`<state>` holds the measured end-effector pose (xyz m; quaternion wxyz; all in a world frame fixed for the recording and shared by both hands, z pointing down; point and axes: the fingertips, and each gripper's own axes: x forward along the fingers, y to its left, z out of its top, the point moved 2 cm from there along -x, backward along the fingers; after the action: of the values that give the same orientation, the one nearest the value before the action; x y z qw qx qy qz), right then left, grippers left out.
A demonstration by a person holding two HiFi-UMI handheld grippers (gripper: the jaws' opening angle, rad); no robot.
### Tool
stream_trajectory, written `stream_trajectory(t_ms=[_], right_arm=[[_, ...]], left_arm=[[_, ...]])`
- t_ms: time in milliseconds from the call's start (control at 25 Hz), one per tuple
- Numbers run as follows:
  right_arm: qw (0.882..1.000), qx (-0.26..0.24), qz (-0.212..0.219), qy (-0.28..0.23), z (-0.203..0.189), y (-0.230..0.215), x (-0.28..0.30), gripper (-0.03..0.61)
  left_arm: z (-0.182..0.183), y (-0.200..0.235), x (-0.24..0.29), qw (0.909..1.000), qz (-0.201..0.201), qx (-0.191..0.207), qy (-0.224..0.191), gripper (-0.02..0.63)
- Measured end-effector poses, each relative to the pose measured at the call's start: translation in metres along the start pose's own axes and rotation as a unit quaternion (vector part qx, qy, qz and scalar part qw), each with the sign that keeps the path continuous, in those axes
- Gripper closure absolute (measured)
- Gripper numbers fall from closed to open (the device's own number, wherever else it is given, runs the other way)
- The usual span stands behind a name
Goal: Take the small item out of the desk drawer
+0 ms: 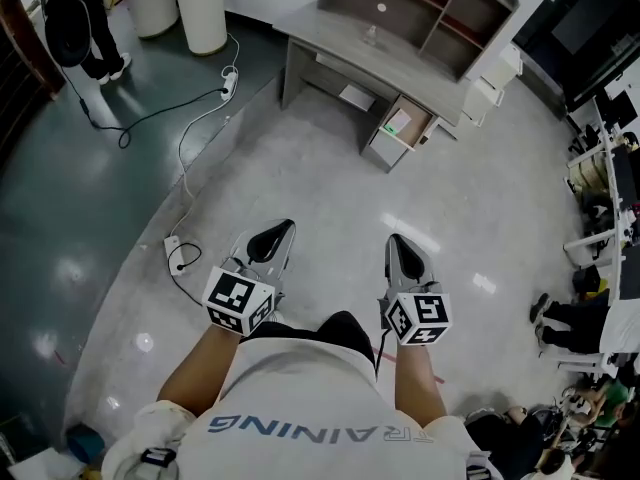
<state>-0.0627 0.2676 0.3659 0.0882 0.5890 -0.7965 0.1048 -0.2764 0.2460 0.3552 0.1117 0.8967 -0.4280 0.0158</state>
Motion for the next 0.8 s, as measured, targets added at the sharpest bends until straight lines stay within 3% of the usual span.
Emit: stream_trajectory(t_ms=[240,480,800], right_arm=[[1.0,0.0,-0.004,-0.001,0.008,-0.018,0.03,0.563],[1.0,-0.01,0.024,0.0,0.02,-0.042,0.086,0.563],[1.0,-0.002,0.03,-0.002,0.052,-0.126,0.147,0.565]], left_arm=[[0.001,0.014,0.031,1.0,-0.008,-0.001,0.005,0.612],[0.01,0.04,0.081,0.9999,0.008,-0.009,0.005,0.612],[0.04,0.044,0.178,0.9999,0.014,0.0,0.01,0.612]])
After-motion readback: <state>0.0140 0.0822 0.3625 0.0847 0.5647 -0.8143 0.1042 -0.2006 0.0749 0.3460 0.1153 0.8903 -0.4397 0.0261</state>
